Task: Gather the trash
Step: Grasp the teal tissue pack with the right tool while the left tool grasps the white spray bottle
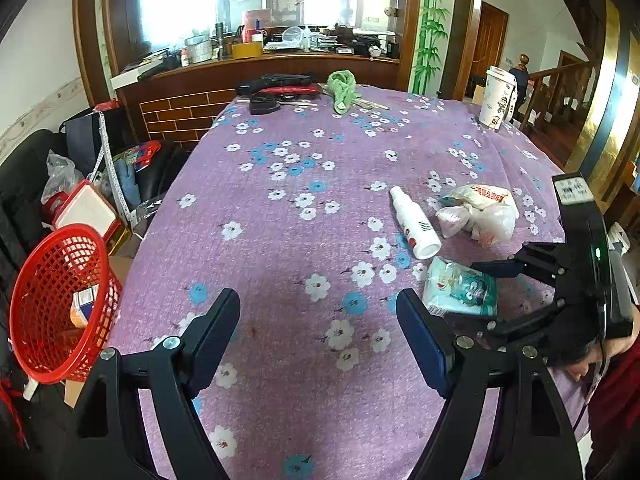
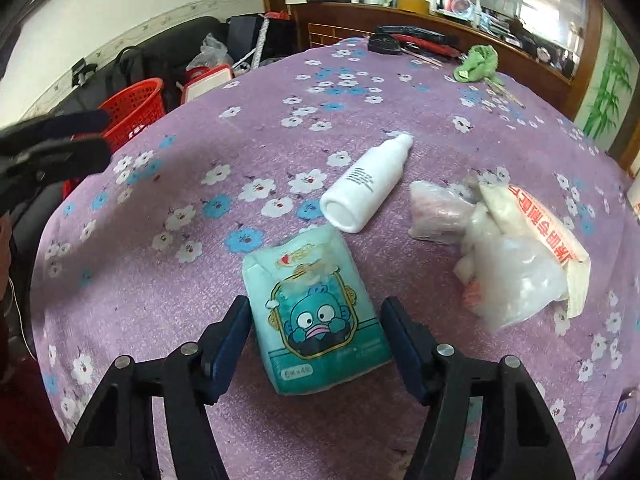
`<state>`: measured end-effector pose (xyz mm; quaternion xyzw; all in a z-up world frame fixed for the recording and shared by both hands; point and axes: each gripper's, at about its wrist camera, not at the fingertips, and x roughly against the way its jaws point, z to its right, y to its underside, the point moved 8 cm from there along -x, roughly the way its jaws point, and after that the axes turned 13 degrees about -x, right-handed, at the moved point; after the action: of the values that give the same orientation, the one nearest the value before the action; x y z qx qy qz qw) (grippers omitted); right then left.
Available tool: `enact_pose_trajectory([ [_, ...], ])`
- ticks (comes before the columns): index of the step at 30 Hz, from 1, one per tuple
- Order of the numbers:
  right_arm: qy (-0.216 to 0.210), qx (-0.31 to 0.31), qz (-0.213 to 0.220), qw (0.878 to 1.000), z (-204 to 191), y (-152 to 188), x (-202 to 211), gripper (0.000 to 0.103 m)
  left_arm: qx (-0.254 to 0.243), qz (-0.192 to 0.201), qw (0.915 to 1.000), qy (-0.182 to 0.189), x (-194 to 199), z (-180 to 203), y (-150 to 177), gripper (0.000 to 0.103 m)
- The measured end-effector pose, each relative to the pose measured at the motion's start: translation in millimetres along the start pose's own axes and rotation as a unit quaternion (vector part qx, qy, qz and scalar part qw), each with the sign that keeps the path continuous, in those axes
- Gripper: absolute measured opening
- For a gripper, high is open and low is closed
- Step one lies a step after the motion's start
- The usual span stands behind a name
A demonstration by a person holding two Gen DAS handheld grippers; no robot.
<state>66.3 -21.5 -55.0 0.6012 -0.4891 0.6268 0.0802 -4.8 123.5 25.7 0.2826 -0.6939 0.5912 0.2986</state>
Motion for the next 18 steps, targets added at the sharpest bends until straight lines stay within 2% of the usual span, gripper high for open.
enact_pose_trajectory([
  [1, 0.000, 0.008, 0.005, 1.000, -2.1, 1.8, 0.6, 0.060, 0.000, -0.002, 1.0000, 0.003, -1.7, 2.2, -2.2, 0.079],
  [5, 0.011, 0.046, 0.020, 0.999, -13.4, 8.1, 5.3, 0.044, 0.004, -0.009, 0.9999, 0.009, -9.2, 9.5, -10.5, 0.079],
  [7, -0.008, 0.046, 0.029, 0.998, -15.6, 7.8, 12.6, 0.033, 0.009, -0.015, 0.9998, 0.012, -14.0, 12.4, -14.7, 0.079],
  [12, -0.047, -0.006, 0.064, 0.997, 6.8, -2.2, 39.8, 0.032, 0.018, -0.023, 0.9994, 0.019, -25.0, 24.3, -27.3, 0.079],
  [15, -0.069, -0.075, 0.103, 0.989, 32.0, -15.8, 61.1, 0.032, 0.019, -0.024, 0.9993, 0.019, -33.4, 32.6, -36.2, 0.079],
  [18, -0.046, -0.155, 0.133, 0.978, 70.2, -25.3, 70.9, 0.032, 0.022, -0.027, 0.9991, 0.026, -45.5, 44.8, -44.0, 0.079],
])
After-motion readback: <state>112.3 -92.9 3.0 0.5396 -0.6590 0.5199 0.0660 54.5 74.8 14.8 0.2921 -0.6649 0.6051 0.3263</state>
